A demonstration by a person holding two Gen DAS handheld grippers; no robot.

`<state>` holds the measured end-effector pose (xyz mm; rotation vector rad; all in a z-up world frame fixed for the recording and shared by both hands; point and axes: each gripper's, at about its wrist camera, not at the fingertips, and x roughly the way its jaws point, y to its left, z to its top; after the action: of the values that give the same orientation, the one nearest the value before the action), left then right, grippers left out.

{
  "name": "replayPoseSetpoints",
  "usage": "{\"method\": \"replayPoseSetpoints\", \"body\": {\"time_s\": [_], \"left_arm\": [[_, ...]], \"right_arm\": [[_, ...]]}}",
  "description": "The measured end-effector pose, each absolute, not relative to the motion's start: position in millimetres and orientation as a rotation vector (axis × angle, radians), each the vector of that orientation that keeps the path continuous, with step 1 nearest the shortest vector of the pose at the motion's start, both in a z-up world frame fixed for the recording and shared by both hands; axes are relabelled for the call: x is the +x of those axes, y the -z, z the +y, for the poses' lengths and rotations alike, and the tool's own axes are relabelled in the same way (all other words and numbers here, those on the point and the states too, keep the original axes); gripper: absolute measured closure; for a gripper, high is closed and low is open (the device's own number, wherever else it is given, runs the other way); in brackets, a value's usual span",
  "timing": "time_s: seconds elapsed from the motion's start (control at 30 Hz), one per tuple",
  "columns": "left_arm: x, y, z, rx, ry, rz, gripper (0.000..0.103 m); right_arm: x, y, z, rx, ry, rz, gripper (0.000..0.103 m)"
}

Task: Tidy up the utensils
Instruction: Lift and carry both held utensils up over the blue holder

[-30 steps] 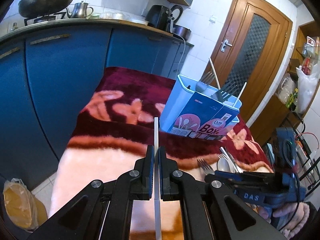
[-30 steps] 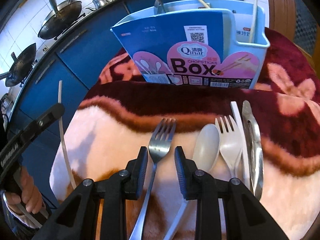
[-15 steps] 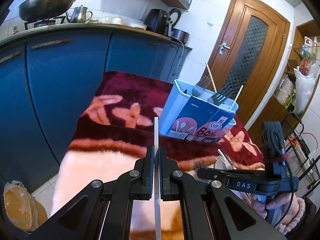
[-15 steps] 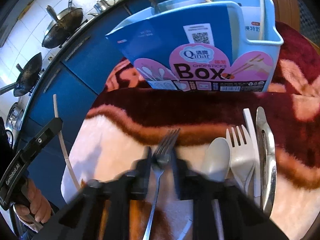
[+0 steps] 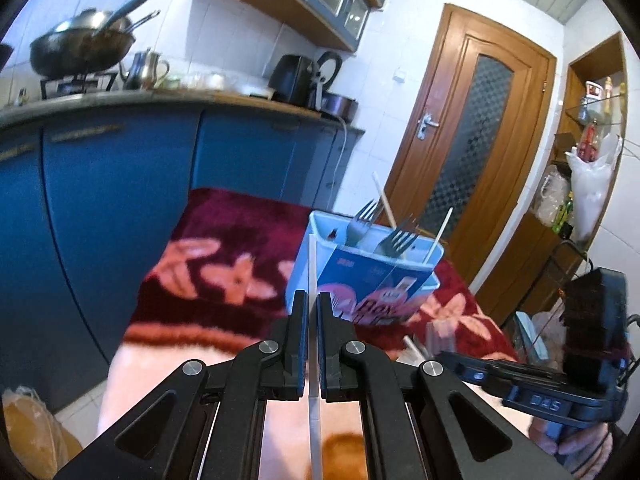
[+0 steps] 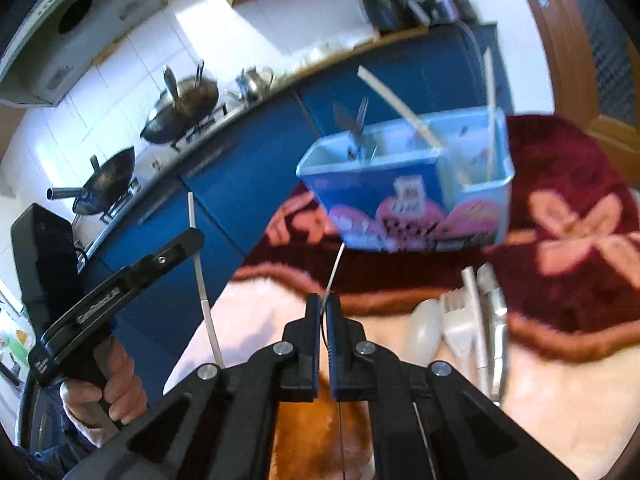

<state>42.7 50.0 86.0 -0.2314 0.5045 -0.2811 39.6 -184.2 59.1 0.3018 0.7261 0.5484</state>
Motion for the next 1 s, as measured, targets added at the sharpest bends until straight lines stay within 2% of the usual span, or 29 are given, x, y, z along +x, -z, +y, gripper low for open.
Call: {"method": "replayPoseSetpoints", "body": {"time_s": [0.53, 1.0], "left_arm": [[85, -131, 34, -0.238, 0.284, 0.373, 0.099], [139, -172, 10, -0.2, 0.154, 0.199, 0.099]], "right_arm": [[35, -109, -243, 0.382, -0.488, 0.484, 0.1], [39, -133, -271, 0.36, -0.434, 0.375, 0.1]]}}
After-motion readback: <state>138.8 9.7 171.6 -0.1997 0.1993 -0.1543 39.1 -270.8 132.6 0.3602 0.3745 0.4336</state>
